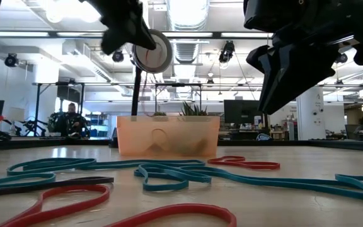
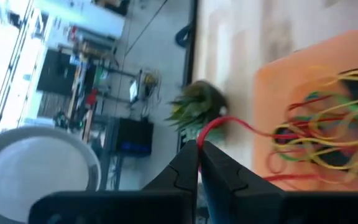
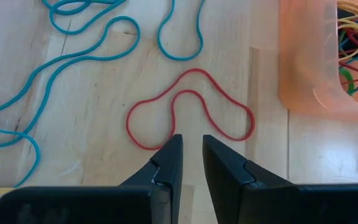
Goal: Pick and place rubber bands into bin
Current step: Put the red rubberband into the orange bin, then put the black rubberband into the orange bin
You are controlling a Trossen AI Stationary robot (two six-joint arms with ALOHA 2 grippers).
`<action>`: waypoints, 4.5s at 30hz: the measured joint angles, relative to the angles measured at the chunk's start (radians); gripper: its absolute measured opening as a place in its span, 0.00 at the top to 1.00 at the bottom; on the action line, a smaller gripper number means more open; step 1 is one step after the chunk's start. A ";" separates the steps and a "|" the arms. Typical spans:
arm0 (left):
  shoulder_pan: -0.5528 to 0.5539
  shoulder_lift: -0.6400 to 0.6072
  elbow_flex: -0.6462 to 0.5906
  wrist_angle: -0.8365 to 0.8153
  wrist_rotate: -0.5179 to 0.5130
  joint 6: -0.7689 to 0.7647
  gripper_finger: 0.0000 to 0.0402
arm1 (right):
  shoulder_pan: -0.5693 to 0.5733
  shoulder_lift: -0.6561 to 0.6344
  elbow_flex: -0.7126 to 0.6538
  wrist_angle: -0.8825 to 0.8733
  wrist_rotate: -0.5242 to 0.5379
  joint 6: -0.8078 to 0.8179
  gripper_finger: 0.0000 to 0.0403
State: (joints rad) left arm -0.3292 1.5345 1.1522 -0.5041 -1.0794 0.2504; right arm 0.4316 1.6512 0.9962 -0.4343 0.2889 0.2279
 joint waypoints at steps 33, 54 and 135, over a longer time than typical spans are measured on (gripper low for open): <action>0.264 0.005 -0.148 0.010 0.588 -0.033 0.97 | -0.001 0.000 0.000 0.009 0.029 -0.002 0.86; 0.154 -0.058 -0.043 -0.242 0.833 -0.289 0.86 | 0.000 0.000 -0.004 0.024 0.028 -0.003 0.86; -0.126 -0.069 -0.443 0.209 0.952 -0.717 0.86 | 0.584 -0.174 -0.191 -0.421 -0.396 1.023 0.86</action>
State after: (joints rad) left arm -0.4557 1.4654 0.7090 -0.2947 -0.1277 -0.4664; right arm 1.0158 1.4770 0.8049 -0.8556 -0.1067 1.2505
